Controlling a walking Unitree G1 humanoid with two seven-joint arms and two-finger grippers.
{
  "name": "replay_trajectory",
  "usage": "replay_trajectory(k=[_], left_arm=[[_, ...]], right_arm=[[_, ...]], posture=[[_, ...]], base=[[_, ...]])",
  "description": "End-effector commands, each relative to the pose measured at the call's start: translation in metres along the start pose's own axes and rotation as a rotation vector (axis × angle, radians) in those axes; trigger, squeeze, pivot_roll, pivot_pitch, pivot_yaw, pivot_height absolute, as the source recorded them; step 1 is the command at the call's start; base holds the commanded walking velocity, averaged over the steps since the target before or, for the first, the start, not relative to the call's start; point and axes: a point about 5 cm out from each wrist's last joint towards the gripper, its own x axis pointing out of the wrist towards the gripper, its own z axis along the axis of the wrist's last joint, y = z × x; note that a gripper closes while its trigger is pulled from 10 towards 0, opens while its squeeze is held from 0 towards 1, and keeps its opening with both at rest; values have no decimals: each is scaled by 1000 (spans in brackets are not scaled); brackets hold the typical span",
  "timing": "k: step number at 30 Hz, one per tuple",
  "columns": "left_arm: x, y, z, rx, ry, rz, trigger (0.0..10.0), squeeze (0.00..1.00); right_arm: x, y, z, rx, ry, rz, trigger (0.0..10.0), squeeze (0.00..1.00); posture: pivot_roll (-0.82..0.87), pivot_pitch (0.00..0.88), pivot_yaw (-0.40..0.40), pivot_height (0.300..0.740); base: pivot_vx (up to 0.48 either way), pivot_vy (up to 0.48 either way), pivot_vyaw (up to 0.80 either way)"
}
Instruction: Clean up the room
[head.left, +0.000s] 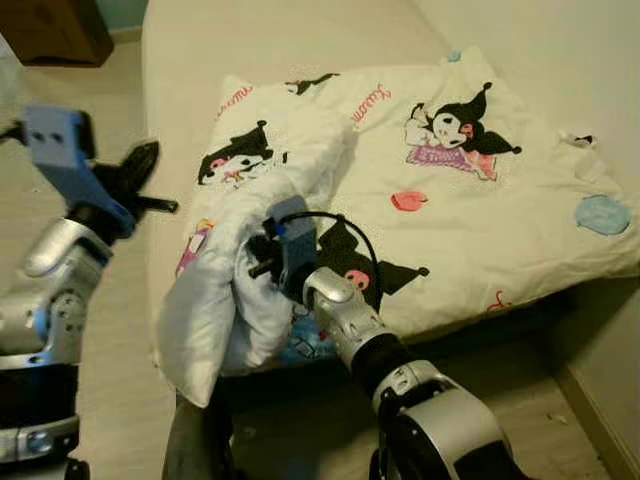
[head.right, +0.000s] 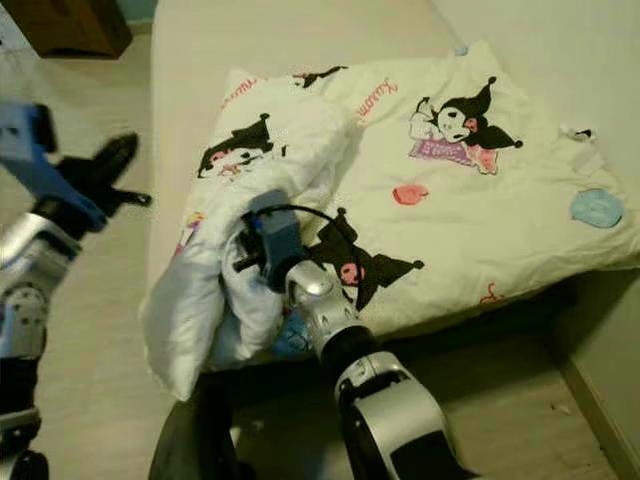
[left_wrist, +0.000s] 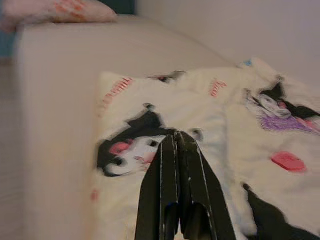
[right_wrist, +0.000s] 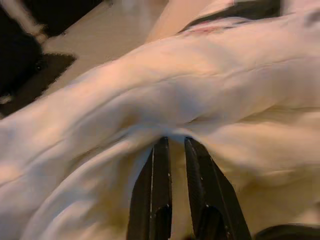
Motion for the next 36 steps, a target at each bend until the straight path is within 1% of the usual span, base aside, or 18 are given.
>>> replay_trajectory(k=[1, 2, 5, 8, 9, 10, 13, 14, 16, 17, 20, 24, 26, 28, 29, 30, 31, 36], left_arm=[[10, -12, -18, 8, 57, -63, 10000, 0], [10, -12, -18, 8, 57, -63, 10000, 0], [22, -26, -27, 3, 86, -116, 10000, 0], [43, -38, -38, 8, 152, -106, 10000, 0], [43, -38, -38, 8, 152, -106, 10000, 0], [51, -46, -43, -2, 185, -117, 10000, 1000], [64, -72, -54, -15, 235, -246, 10000, 1000], [64, -72, -54, -15, 235, -246, 10000, 1000], [67, -90, -62, 2, 276, -335, 10000, 1000], [68, -99, -71, 45, 345, -370, 10000, 1000], [69, -110, -87, 108, 470, -378, 10000, 1000], [71, -114, -96, 176, 533, -351, 10000, 1000], [74, -116, -102, 313, 551, -303, 10000, 1000], [74, -116, -102, 313, 551, -303, 10000, 1000], [76, -117, -103, 402, 546, -278, 10000, 1000], [76, -117, -103, 402, 546, -278, 10000, 1000], [79, -123, -102, 557, 515, -273, 10000, 1000], [79, -130, -103, 642, 498, -288, 10000, 1000]], right_arm=[[-12, -39, 7, -58, -17, -118, 10000, 0], [-12, -39, 7, -58, -17, -118, 10000, 0], [-24, -66, 6, -123, 5, -196, 10000, 0], [-47, -100, 0, -226, 50, -319, 10000, 0], [-47, -100, 0, -226, 50, -319, 10000, 0], [-58, -113, -3, -247, 66, -391, 10000, 0], [-80, -137, -10, -258, 92, -522, 10000, 0], [-80, -137, -10, -258, 92, -522, 10000, 0], [-89, -145, -15, -256, 109, -566, 10000, 0], [-95, -150, -17, -257, 118, -589, 10000, 0], [-104, -157, -18, -255, 123, -623, 10000, 0], [-108, -160, -18, -252, 122, -638, 10000, 0], [-111, -162, -19, -247, 123, -652, 10000, 0], [-111, -162, -19, -247, 123, -652, 10000, 0], [-112, -162, -19, -241, 121, -658, 10000, 0], [-112, -162, -19, -241, 121, -658, 10000, 0], [-112, -162, -20, -225, 116, -660, 10000, 0], [-112, -161, -21, -215, 117, -661, 10000, 0]], posture=[[-50, 269, 66, 553], [-50, 269, 66, 553], [-50, 269, 66, 553], [-53, 273, 96, 553], [-53, 273, 96, 553], [-50, 276, 107, 553], [-46, 279, 116, 553], [-46, 279, 116, 553], [-42, 284, 127, 553], [-42, 284, 132, 553], [-41, 286, 145, 553], [-35, 285, 147, 553], [-30, 285, 148, 553], [-30, 285, 148, 553], [-29, 287, 149, 553], [-29, 287, 149, 553], [-21, 289, 151, 553], [-18, 289, 150, 553]], base=[[0, 0, 0], [0, 0, 0], [0, 0, 0], [0, 0, 0], [0, 0, 0], [0, 0, 0], [0, 0, 0], [0, 0, 0], [0, 0, 0], [0, 0, 0], [0, 0, 0], [0, 0, 0], [0, 0, 0], [0, 0, 0], [0, 0, 0], [0, 0, 0], [0, 0, 0], [0, 0, 0]])
